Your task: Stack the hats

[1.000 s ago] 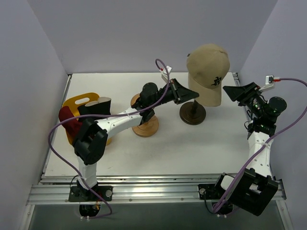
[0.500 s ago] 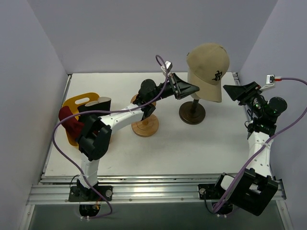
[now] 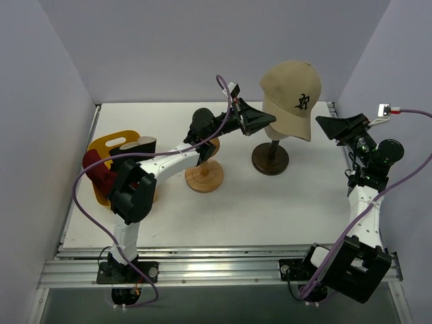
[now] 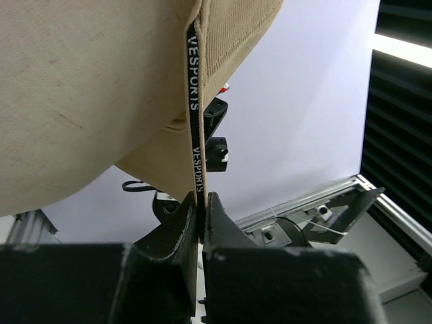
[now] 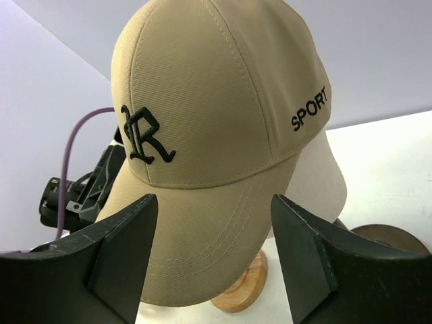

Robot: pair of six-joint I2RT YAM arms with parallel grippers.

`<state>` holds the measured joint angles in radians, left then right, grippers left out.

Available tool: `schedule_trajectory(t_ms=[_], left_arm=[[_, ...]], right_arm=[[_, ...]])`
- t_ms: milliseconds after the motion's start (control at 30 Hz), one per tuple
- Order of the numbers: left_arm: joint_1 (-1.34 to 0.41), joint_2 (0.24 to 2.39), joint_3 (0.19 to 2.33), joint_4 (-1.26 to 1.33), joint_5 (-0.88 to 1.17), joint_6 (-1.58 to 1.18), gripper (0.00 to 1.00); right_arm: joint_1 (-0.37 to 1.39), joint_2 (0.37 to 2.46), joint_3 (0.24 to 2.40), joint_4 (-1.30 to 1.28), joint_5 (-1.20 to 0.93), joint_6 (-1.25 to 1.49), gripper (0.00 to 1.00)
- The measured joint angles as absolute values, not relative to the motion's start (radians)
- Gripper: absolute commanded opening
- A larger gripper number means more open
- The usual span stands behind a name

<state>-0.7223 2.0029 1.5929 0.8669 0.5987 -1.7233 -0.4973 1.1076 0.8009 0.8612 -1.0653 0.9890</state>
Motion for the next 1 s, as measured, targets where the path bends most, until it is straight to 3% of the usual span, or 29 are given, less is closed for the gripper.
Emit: schedule_trajectory(t_ms=[233,600,1000], left_arm=[[-0.696,2.033,1.583,0.952,0.633,-1.828,0.02],[-0.638,2.075,1.556,1.103,0.676,-1.954,0.02],[-0.624,2.092,1.562,1.113,0.696,-1.969,0.03]], right_arm=[[-0.47,1.169,0.82,0.938,-1.047,1.023,0.58],[-0.402,1.213,0.902,0.824,-0.993,0.883,0.51],[-0.39,1.282,0.917,0.817,-0.981,0.846,0.47]])
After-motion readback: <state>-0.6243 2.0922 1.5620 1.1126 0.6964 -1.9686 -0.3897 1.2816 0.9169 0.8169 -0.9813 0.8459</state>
